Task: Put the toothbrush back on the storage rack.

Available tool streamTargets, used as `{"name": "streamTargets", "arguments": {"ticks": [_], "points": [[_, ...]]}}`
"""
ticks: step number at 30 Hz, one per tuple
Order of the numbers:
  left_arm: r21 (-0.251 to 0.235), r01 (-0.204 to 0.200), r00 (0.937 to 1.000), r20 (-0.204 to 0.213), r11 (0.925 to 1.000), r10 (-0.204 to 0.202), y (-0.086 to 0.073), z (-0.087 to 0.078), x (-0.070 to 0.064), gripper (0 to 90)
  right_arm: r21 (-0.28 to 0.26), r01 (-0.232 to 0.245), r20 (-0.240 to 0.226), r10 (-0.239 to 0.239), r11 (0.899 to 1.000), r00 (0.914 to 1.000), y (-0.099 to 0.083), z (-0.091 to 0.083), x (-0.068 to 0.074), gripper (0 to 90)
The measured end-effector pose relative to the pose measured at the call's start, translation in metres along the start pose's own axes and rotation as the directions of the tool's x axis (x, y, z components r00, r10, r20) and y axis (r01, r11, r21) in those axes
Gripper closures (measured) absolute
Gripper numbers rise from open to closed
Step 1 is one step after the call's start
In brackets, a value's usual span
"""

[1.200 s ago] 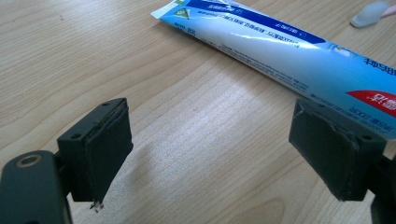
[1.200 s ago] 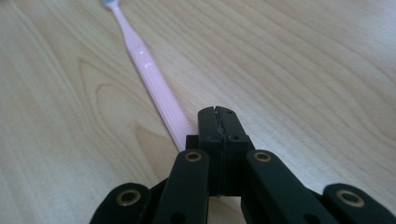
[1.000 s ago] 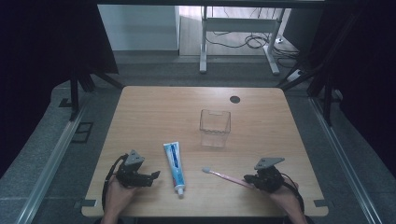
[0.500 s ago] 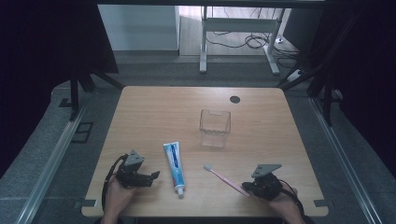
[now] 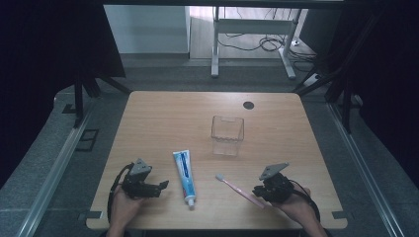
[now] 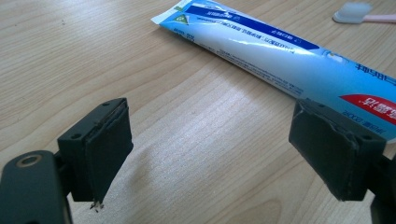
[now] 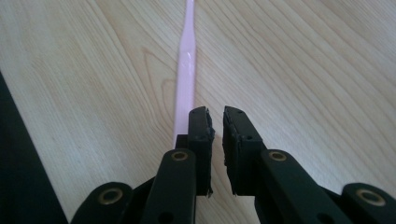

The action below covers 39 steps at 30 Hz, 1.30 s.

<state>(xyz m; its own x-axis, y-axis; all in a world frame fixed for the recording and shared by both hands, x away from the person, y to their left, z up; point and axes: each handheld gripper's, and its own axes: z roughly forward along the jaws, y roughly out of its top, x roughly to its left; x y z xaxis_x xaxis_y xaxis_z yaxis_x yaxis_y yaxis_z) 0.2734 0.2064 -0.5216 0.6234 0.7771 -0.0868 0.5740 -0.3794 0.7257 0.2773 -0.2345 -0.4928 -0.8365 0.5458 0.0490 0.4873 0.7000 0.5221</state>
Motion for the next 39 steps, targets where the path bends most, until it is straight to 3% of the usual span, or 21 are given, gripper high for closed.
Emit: {"name": "streamTargets", "arguments": {"ticks": [10,16,26,30,39], "points": [[0.003,-0.004,1.0,-0.002,1.0,0.004,0.0,0.0,0.0,13.3,0.124,0.06,-0.021,-0.057,0.991,0.9981,0.029,0.012,0.011,75.7],[0.007,-0.008,1.0,-0.003,0.9999,0.008,0.0,0.0,0.001,13.3,0.192,0.092,-0.039,-0.086,0.977,0.9956,0.042,0.023,0.015,73.9],[0.019,-0.015,0.9999,-0.002,0.9997,0.015,0.0,0.001,0.0,13.3,0.293,0.097,-0.026,-0.094,0.951,0.9953,0.055,0.039,0.017,74.1],[0.019,-0.016,0.9999,-0.001,0.9997,0.016,0.0,0.001,0.0,13.3,0.315,0.096,-0.02,-0.094,0.944,0.9953,0.057,0.045,0.017,75.6],[0.024,-0.025,0.9997,-0.003,0.9994,0.025,0.0,0.002,-0.001,13.4,0.322,0.078,0.004,-0.084,0.943,0.9965,0.061,0.046,0.02,78.9]]}}
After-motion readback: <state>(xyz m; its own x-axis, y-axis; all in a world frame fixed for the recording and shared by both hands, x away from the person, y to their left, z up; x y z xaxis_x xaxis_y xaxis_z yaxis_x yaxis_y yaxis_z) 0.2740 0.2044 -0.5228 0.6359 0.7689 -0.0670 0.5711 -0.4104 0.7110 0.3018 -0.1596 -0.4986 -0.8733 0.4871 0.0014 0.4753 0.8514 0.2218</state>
